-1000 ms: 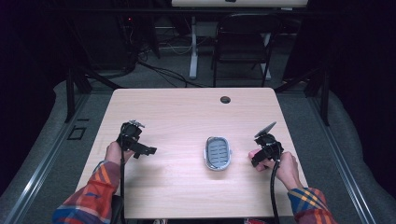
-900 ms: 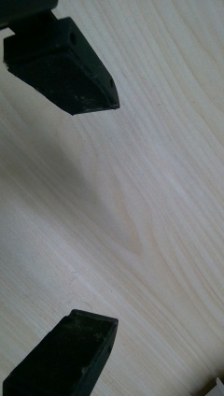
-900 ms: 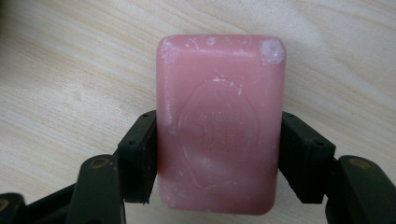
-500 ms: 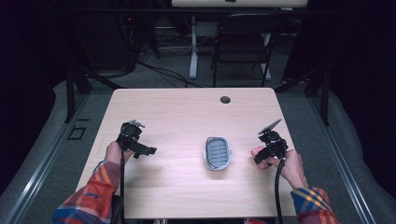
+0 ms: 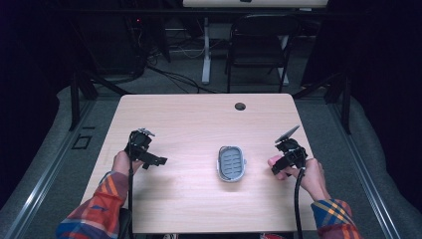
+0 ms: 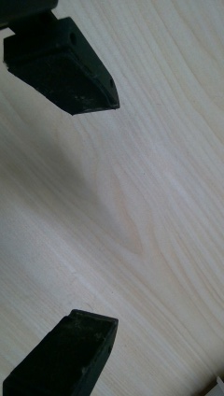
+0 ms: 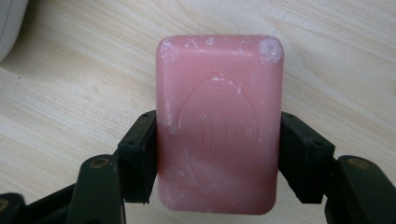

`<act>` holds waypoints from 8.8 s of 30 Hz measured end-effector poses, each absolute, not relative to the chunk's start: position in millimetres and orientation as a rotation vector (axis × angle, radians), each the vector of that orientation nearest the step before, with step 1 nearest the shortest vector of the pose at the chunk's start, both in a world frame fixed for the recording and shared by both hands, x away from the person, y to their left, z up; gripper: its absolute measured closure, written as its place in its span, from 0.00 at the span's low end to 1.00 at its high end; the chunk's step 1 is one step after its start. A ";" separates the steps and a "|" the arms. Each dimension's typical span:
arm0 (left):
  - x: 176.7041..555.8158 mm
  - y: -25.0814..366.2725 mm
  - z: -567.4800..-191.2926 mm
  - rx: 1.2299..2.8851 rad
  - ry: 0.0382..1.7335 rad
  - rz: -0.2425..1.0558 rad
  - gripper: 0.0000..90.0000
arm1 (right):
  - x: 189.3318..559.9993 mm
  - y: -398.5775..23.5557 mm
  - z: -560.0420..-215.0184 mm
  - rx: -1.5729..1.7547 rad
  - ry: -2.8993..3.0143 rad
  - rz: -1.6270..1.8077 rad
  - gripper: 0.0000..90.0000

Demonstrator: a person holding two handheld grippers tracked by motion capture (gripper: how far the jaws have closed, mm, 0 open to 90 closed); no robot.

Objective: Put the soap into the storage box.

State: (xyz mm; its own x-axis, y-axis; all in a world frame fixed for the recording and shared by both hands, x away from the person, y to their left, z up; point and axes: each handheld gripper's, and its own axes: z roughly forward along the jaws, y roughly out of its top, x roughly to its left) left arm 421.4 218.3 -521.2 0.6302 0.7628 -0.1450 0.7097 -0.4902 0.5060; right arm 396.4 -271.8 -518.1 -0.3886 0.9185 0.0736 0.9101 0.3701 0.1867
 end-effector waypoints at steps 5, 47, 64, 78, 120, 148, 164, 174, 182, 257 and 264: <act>421.2 218.3 -520.9 2.324 1.151 0.135 0.00 | 394.2 -266.2 -506.8 1.660 2.580 0.307 0.41; 421.5 217.8 -521.8 2.335 1.145 0.122 0.00 | 411.2 -236.5 -474.6 1.537 2.642 0.331 0.41; 422.1 217.1 -522.2 2.340 1.140 0.119 0.00 | 417.9 -230.4 -462.1 1.511 2.667 0.306 0.41; 422.4 215.6 -522.7 2.344 1.141 0.118 0.00 | 422.2 -216.8 -454.0 1.470 2.686 0.310 0.41; 422.8 213.8 -523.2 2.353 1.128 0.113 0.00 | 436.9 -163.9 -452.5 1.347 2.771 0.263 0.41; 423.1 213.2 -523.2 2.367 1.119 0.115 0.00 | 446.2 -129.3 -468.3 1.276 2.840 0.111 0.41; 424.4 209.2 -524.6 2.383 1.118 0.117 0.00 | 446.7 -115.1 -478.9 1.270 2.859 0.089 0.41; 425.3 209.2 -524.3 2.385 1.107 0.114 0.00 | 447.4 -117.3 -477.5 1.276 2.851 0.076 0.41; 424.3 208.6 -523.5 2.383 1.106 0.114 0.00 | 447.4 -114.9 -480.6 1.298 2.847 0.078 0.41; 424.1 207.7 -522.9 2.384 1.069 0.102 0.00 | 394.6 -159.7 -430.4 1.126 2.737 0.456 0.16; 424.1 207.1 -523.0 2.385 1.067 0.100 0.00 | 388.2 -180.7 -423.5 1.133 2.683 0.463 0.08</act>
State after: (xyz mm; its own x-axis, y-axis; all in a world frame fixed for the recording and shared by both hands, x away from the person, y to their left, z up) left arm 424.1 207.1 -523.0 0.6868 0.7132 -0.1401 0.6749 -0.5541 0.4874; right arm 388.2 -180.7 -423.5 -0.6889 0.7228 -0.0547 0.6628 0.6586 0.3563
